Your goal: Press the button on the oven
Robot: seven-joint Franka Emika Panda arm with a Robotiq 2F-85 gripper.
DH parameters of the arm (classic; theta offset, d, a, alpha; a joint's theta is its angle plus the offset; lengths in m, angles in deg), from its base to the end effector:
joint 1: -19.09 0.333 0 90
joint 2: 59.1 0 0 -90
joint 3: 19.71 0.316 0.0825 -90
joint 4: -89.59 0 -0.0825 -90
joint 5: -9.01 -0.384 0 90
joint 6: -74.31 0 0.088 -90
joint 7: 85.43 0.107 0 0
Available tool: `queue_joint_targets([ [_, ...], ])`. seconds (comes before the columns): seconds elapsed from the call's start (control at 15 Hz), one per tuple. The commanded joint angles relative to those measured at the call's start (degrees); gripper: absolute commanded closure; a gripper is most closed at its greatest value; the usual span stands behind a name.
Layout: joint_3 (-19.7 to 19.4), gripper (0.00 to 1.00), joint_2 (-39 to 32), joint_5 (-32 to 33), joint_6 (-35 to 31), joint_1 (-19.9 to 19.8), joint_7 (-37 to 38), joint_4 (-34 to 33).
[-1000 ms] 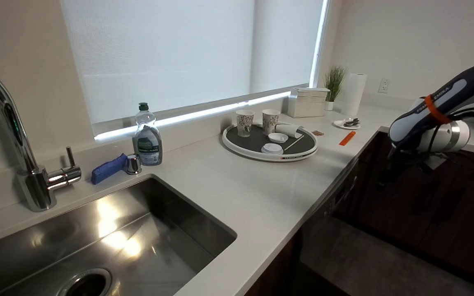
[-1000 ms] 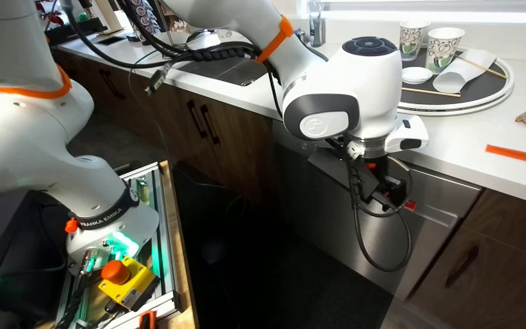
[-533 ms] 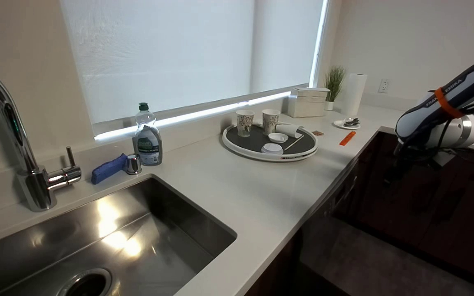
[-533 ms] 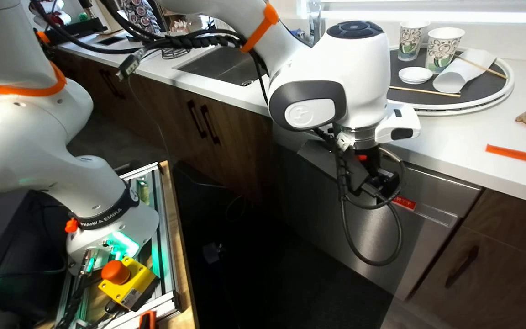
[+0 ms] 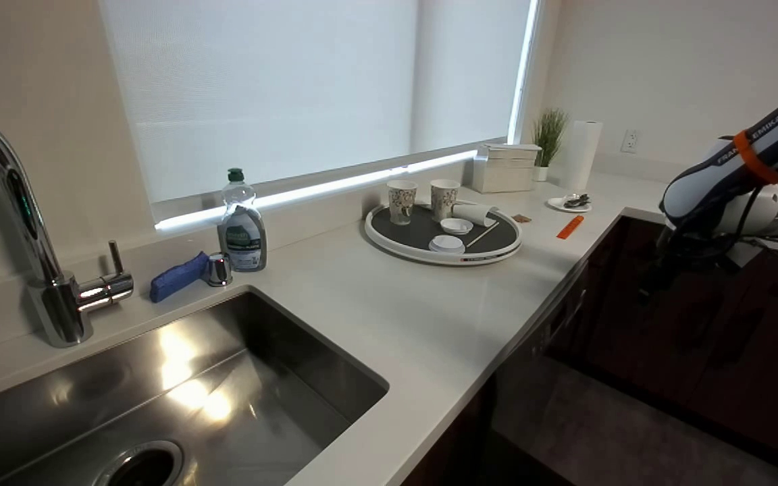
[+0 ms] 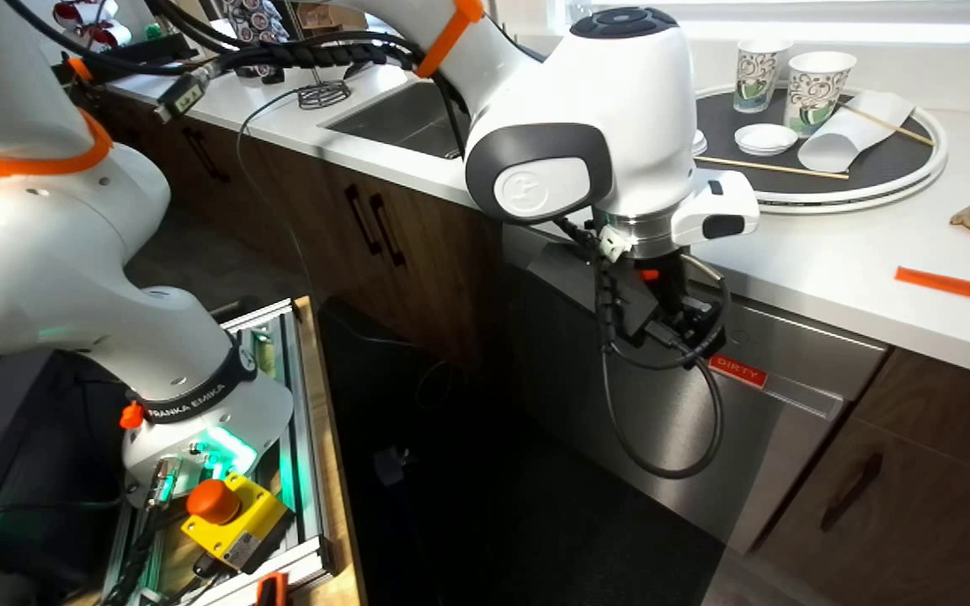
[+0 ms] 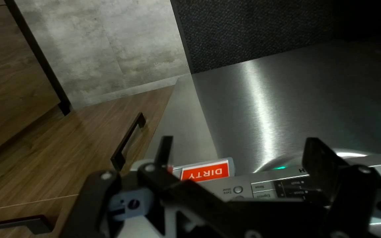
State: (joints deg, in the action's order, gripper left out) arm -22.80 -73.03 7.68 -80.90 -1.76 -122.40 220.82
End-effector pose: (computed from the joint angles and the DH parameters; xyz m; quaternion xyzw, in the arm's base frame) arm 0.5010 -0.2234 0.2620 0.9907 0.1044 0.0754 0.0450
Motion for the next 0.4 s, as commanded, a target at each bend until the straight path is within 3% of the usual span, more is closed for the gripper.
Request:
queue_joint_targets([
  [0.0,-1.14,0.0,3.47,-0.61,0.72,1.6,1.23,3.0],
  [0.33,-1.48,0.0,2.52,-0.6,0.09,1.93,0.67,1.75],
])
